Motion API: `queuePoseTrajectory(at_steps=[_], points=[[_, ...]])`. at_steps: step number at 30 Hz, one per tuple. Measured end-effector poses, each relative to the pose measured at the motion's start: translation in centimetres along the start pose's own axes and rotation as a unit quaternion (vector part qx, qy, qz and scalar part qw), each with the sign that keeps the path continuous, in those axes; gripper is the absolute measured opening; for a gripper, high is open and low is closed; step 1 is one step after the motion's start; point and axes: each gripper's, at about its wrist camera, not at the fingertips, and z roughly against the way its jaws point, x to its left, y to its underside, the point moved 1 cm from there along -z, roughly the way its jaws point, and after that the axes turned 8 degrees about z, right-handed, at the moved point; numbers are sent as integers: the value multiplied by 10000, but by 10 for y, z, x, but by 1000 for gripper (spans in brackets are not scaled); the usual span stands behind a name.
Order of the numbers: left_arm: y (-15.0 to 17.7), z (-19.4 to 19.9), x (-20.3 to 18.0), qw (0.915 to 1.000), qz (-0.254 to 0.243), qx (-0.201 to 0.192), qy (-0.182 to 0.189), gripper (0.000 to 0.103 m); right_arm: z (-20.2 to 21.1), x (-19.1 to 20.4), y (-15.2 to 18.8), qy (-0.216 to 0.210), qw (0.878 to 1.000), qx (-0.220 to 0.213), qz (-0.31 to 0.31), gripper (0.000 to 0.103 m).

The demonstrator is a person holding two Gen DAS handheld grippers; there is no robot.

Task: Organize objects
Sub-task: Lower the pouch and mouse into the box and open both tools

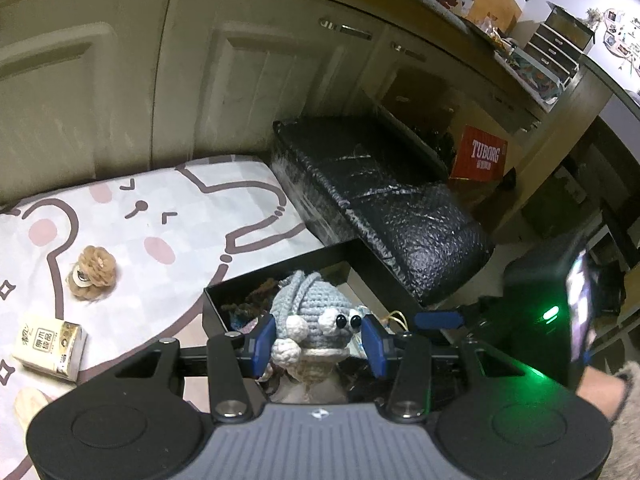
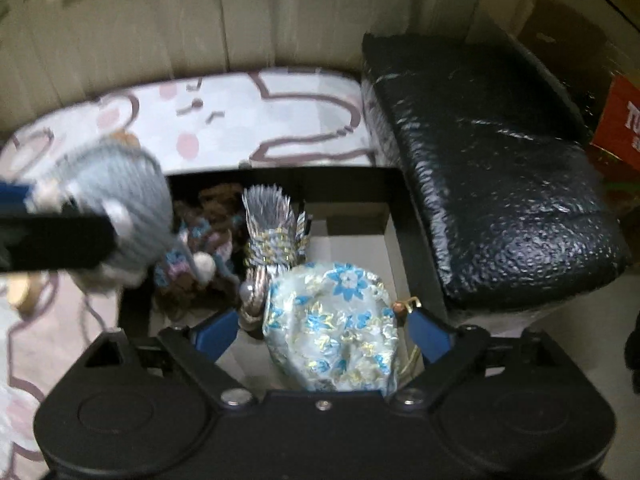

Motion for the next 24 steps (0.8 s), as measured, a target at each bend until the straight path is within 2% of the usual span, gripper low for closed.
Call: queuePoseTrajectory(at_steps=[1, 4, 6, 9, 14, 17, 24], points=[[1, -1, 0, 10000, -9, 29, -1, 48, 4, -4, -1, 2, 9999, -35, -135, 90], [3, -3, -1, 9999, -43, 114, -6, 48, 8, -17, -3, -80, 9982, -48, -599, 75], [5, -5, -2, 9998, -76, 195, -11, 48, 4, -24, -2, -252, 9960, 37, -855, 56], [8, -9, -4, 9992, -141, 366, -14, 48, -5, -24, 3, -369, 9947, 252, -931, 40], [16, -22, -6, 9975, -216, 678, 50, 48, -25, -20, 11, -221, 9948, 662, -749, 37], [19, -28, -7, 9963, -240, 818, 50, 48, -27, -20, 12, -220, 9947, 685, -737, 37], [31, -49, -5, 9919, -424, 1170, -244, 48, -24, -26, 14, -274, 9935, 665, -884, 37]])
